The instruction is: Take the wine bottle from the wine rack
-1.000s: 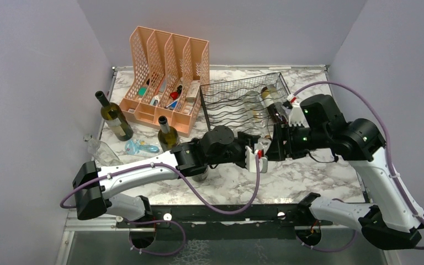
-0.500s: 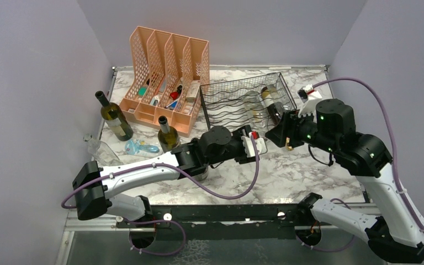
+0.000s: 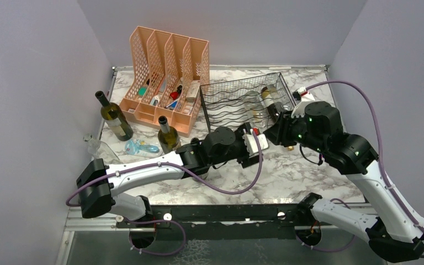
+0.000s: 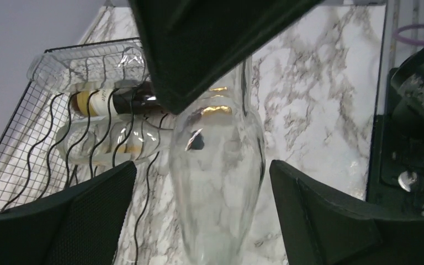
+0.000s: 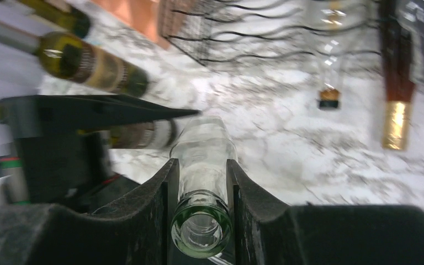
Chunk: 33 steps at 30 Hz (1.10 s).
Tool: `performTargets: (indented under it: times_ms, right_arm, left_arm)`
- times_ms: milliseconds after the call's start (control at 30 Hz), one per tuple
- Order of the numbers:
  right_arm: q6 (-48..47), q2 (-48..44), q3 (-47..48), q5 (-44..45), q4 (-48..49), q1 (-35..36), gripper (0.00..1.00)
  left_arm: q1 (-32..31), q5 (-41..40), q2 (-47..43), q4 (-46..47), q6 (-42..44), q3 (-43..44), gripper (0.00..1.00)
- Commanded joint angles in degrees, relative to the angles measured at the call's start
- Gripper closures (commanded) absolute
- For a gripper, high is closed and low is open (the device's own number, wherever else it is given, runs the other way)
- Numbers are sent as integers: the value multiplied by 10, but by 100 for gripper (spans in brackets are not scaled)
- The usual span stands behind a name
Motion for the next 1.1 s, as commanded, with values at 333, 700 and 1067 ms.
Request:
performTargets:
  times_ms: [333, 700, 1067]
  right_arm:
    - [91, 76, 126, 321, -281, -2, 99]
    - [32, 120, 87, 343, -246, -157, 99]
    - [-88, 179, 49, 199, 40, -428, 99]
  left_arm:
    - [11, 72, -96, -29, -65, 73, 1]
    - [32, 65, -153, -56, -70, 92, 1]
    - [44, 62, -154, -82, -66, 119, 1]
